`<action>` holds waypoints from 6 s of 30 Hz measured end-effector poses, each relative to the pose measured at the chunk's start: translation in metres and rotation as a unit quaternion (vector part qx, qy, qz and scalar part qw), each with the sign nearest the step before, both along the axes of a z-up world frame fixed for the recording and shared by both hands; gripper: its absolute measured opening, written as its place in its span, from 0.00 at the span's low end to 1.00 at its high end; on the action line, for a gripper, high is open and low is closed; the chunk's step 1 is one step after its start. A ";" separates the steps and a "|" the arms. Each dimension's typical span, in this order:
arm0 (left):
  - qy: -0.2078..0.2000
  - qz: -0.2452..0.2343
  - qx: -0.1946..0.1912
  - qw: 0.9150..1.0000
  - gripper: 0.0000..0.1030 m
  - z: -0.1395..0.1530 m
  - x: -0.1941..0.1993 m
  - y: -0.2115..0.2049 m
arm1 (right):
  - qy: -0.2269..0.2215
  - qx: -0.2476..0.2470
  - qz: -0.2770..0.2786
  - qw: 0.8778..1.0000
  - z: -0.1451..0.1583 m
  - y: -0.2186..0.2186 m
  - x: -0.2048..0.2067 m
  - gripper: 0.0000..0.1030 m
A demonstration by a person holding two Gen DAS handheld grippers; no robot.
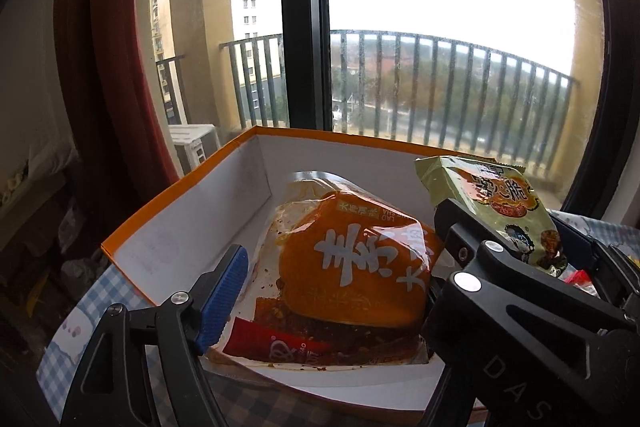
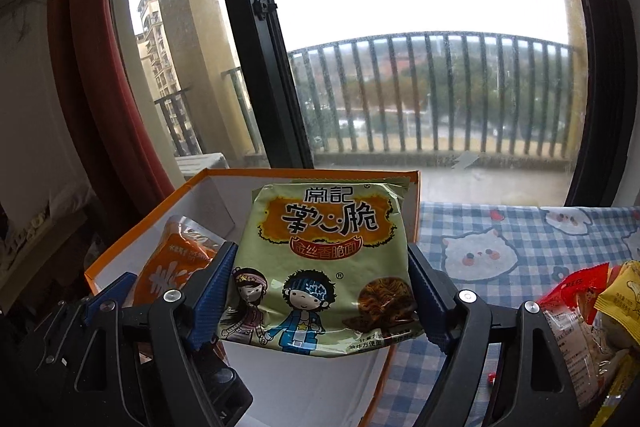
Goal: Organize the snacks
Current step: 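Carry the orange packet in left tool while right tool carries the green packet to the box, then open left tool over the box while right tool releases the green packet inside, then withdraw both tools from the box back toward the snack pile, then grasp the small striped candy packet with the right tool, then grasp the yellow-silver snack bag with left tool while right tool holds the candy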
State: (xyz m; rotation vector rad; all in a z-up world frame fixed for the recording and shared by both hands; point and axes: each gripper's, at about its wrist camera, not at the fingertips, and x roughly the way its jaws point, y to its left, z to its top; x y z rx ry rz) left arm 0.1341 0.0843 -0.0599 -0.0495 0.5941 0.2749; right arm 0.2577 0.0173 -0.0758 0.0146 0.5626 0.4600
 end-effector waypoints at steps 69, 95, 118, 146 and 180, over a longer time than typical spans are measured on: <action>-0.082 -0.170 -0.035 0.981 0.98 0.052 -0.101 -0.092 | -0.072 -0.056 -0.045 0.995 0.059 -0.172 -0.149 1.00; -0.002 -0.207 -0.061 0.976 0.98 -0.028 -0.124 -0.168 | -0.032 -0.070 -0.152 0.985 -0.021 -0.267 -0.188 1.00; 0.138 -0.207 -0.024 0.968 0.86 -0.083 -0.091 -0.195 | 0.140 -0.040 -0.147 0.978 -0.095 -0.298 -0.145 0.54; 0.085 -0.273 0.055 0.957 0.86 -0.035 -0.069 -0.244 | 0.090 0.002 -0.181 0.979 -0.053 -0.327 -0.137 0.34; 0.149 -0.292 0.022 0.945 0.79 -0.068 -0.002 -0.274 | 0.132 0.032 -0.219 0.966 -0.078 -0.359 -0.078 0.34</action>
